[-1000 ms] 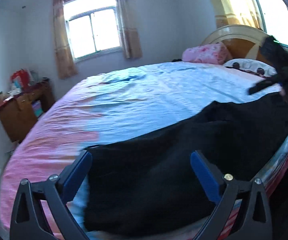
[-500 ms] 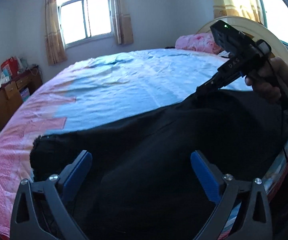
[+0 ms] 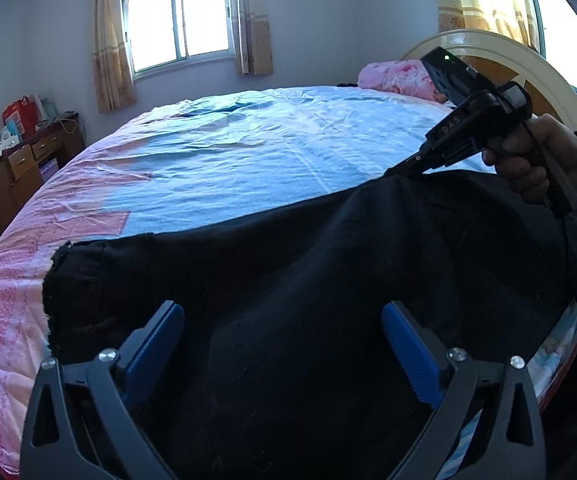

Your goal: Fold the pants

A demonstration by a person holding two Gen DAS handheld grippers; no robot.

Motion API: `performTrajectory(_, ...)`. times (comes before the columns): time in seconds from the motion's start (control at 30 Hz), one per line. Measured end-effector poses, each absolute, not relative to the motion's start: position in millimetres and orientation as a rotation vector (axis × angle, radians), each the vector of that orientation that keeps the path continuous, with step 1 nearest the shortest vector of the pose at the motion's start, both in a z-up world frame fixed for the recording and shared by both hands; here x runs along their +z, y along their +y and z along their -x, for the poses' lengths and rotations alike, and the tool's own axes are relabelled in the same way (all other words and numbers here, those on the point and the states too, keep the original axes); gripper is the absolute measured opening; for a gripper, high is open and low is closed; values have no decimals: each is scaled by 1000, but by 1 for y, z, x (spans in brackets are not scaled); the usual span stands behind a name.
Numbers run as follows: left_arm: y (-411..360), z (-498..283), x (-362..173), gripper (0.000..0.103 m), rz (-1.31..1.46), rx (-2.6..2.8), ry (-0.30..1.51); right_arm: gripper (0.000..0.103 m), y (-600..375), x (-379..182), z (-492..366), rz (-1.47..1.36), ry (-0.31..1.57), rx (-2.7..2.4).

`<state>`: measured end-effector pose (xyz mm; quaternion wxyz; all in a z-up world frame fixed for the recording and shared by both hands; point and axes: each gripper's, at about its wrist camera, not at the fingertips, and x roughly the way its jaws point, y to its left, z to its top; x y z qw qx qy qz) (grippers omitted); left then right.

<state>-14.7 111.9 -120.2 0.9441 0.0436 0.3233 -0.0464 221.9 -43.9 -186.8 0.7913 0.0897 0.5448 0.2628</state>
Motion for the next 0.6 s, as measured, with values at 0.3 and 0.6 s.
performTrajectory(0.3, 54, 33, -82, 102, -177, -224, 576, 49, -144, -121, -129, -313, 1002, 462)
performTrajectory(0.6, -73, 13, -86, 102, -140, -621, 611, 49, -376, -94, 65, -590, 862, -83)
